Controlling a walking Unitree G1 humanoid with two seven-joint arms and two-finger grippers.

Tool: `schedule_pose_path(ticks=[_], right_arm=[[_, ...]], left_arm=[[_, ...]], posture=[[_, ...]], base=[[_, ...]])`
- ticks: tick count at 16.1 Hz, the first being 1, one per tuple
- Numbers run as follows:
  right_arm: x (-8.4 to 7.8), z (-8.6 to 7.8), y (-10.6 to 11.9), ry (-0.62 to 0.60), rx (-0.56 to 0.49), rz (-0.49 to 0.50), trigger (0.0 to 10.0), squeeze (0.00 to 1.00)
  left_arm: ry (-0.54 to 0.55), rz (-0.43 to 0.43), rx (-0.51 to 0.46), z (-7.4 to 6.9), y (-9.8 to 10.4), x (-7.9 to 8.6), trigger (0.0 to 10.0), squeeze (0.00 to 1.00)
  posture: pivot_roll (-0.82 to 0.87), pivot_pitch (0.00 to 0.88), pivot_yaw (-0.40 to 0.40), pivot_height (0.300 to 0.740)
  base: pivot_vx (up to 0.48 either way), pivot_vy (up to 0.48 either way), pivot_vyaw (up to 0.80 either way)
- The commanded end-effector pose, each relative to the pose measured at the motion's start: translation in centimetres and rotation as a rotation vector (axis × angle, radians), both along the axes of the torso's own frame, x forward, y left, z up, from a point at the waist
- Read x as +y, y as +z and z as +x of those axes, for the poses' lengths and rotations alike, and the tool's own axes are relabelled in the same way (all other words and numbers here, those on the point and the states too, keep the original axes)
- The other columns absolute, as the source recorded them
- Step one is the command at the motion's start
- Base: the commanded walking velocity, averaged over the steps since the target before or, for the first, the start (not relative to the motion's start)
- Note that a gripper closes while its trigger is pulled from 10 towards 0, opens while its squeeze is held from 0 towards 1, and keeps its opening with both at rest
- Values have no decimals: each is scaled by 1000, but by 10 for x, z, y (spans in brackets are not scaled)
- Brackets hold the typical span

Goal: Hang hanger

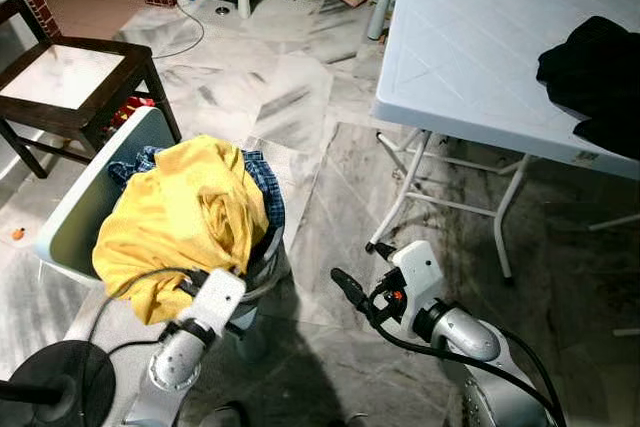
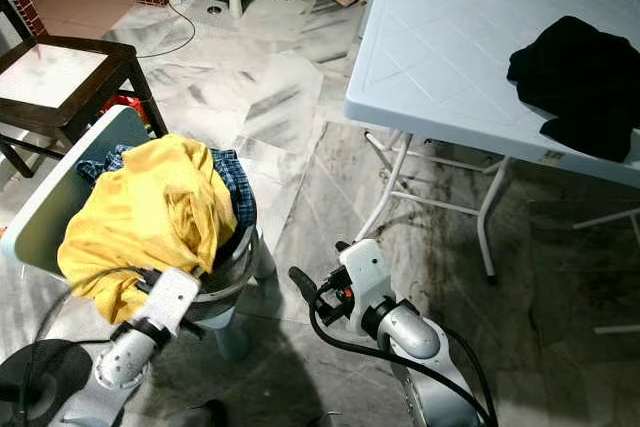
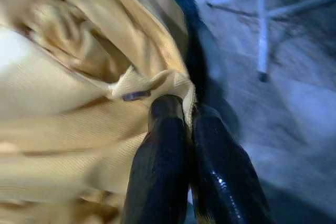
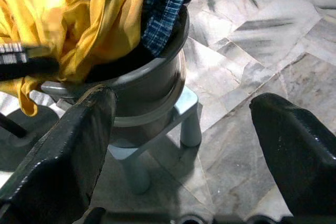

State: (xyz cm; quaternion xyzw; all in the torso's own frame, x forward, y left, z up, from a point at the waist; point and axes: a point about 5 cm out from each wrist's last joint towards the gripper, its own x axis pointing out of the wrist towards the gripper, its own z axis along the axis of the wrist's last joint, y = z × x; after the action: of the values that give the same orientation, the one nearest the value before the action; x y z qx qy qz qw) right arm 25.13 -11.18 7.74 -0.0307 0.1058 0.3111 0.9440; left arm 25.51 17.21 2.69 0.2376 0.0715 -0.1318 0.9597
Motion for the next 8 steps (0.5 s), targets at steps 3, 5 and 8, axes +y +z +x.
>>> schedule_pose_path(ticks=[3,5,8], right_arm=[[2,-4,-3,17,8,-10,10000,0],[4,-4,-4,22,7,-12,10000,0],[5,-2,-4,30,6,-15,10000,0]], left_arm=[[-26,56,-181,6,28,-2,10000,0],[16,61,-226,6,36,2,10000,0],[137,27,-227,5,36,18,10000,1000]], posture=[[-77,175,-102,740],[-73,176,-104,740],[-63,177,-109,740]], base=[[0,0,0],[0,0,0],[0,0,0]])
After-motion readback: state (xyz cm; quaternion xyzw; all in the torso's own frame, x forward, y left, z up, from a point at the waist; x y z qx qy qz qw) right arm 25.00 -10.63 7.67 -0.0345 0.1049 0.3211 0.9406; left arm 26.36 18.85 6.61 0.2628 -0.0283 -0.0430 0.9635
